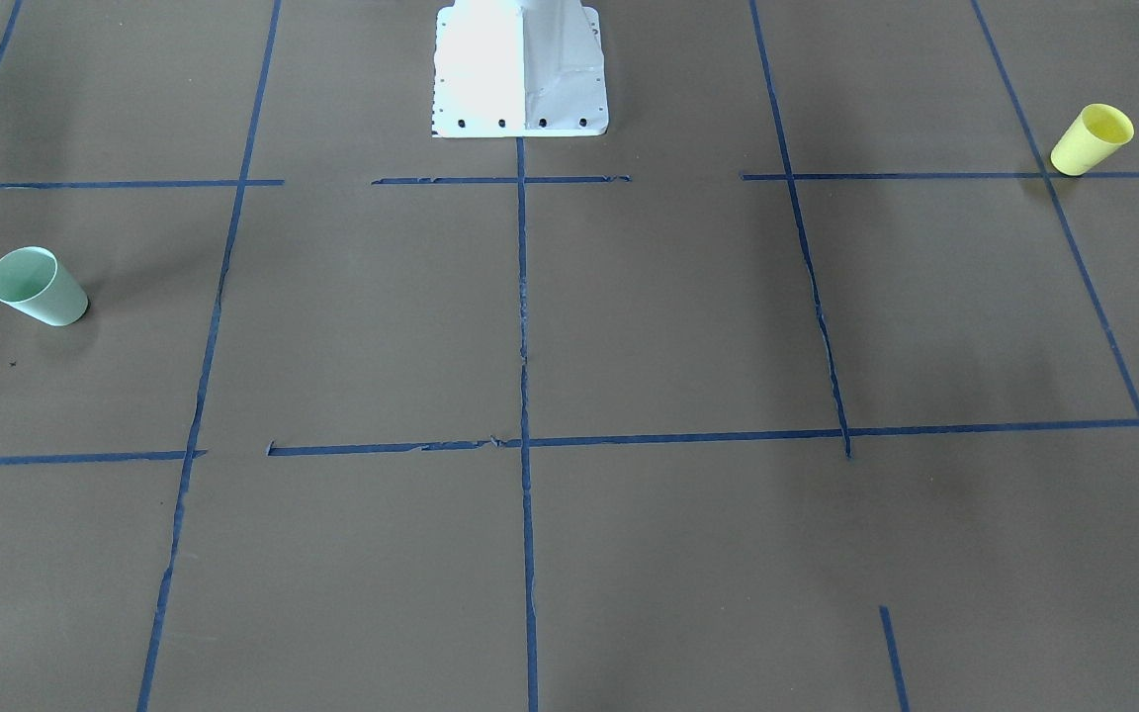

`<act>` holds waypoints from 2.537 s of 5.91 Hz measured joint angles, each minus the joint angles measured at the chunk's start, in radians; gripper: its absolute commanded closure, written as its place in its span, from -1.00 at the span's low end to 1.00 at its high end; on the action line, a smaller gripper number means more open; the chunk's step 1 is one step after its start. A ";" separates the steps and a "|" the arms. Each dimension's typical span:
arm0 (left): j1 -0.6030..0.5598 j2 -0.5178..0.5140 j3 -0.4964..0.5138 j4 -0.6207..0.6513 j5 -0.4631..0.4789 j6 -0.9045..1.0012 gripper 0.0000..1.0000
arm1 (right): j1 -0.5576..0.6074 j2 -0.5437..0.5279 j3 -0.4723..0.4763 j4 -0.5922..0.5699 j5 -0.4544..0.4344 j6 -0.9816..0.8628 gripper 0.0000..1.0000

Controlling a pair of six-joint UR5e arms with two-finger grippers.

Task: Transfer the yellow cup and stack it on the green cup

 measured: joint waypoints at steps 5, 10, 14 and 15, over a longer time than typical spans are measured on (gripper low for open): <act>0.287 -0.088 -0.062 -0.146 -0.048 -0.727 -1.00 | 0.001 -0.004 0.000 0.001 0.000 -0.001 -1.00; 0.713 -0.137 -0.090 -0.165 0.482 -1.761 -1.00 | 0.000 -0.001 0.000 0.001 0.000 -0.002 -1.00; 0.890 -0.129 -0.098 0.257 0.750 -2.368 -1.00 | -0.006 0.010 0.000 0.001 -0.002 -0.032 -1.00; 0.915 -0.130 -0.095 0.370 0.761 -2.501 -1.00 | -0.008 0.010 0.000 0.001 -0.003 -0.036 -1.00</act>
